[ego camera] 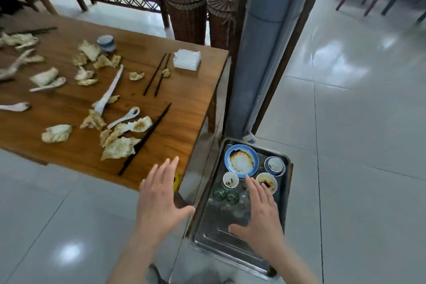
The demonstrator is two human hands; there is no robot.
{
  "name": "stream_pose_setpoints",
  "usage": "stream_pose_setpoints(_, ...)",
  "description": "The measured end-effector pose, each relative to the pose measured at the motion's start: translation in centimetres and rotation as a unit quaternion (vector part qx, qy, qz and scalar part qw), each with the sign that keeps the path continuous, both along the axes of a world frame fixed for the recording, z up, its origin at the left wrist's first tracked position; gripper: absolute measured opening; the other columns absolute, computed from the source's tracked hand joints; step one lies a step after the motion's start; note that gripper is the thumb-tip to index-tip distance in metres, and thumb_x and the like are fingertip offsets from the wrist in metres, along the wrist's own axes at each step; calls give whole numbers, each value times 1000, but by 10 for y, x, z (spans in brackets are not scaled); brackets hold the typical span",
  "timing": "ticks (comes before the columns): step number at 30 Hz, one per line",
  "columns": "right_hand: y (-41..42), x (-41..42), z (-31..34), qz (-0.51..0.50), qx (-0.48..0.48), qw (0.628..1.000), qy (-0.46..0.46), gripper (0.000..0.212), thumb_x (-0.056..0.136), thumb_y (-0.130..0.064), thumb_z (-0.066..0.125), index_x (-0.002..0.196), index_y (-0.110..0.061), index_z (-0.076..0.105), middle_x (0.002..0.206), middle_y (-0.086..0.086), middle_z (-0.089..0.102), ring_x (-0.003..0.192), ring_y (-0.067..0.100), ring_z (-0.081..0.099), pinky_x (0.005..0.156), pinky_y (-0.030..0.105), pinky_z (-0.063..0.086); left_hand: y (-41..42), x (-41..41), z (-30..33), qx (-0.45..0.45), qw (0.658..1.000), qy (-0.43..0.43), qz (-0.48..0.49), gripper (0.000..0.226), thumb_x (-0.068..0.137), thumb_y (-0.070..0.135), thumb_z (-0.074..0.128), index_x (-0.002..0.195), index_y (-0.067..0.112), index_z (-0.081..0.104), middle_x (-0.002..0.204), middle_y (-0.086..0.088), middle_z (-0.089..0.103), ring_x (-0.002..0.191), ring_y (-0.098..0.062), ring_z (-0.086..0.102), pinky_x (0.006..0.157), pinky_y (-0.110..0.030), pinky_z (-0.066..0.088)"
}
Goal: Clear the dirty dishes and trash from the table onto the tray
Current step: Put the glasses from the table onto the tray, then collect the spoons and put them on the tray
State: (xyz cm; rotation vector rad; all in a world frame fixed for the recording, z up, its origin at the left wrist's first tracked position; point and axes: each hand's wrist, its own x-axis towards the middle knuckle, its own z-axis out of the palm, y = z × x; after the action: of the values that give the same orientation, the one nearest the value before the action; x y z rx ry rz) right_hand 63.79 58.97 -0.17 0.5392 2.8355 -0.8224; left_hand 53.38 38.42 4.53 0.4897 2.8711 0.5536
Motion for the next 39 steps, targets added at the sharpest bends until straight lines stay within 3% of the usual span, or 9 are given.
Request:
stream_pose_setpoints(5,-35,-29,41,40,7,999,12,117,63,-57,77,146,-38,-4,155,-14,8,144,16,3,116,37,7,-66,-11,45,1,998,10,69,121,55,55,82,149,27,12,154,1,24,143,-26,17,113,-46,23)
stream_pose_setpoints(11,-108,-83,81,86,8,995,57,120,61,-54,80,147,-36,-1,155,-13,12,144,18,4,115,41,11,-158,-26,74,3,992,16,122,118,57,53,83,149,30,12,155,-1,22,143,-28,18,112,-49,23)
stream_pose_setpoints(22,-278,-170,112,83,-8,991,102,113,65,-48,79,148,-32,4,155,-12,11,144,18,2,115,37,3,-329,-74,113,22,988,40,146,113,65,52,79,149,29,7,157,2,15,144,-22,10,116,-42,16)
stream_pose_setpoints(32,-371,-229,112,96,21,991,91,115,59,-52,82,146,-33,10,153,-12,19,143,18,11,115,44,13,-424,-119,101,18,980,50,193,117,59,60,78,148,30,10,156,3,20,143,-23,15,115,-43,19)
stream_pose_setpoints(39,-413,-287,99,100,28,991,81,119,57,-58,80,145,-40,2,154,-15,16,144,17,9,114,44,15,-467,-179,89,16,979,46,196,117,58,68,74,148,33,7,156,6,17,144,-20,14,114,-43,20)
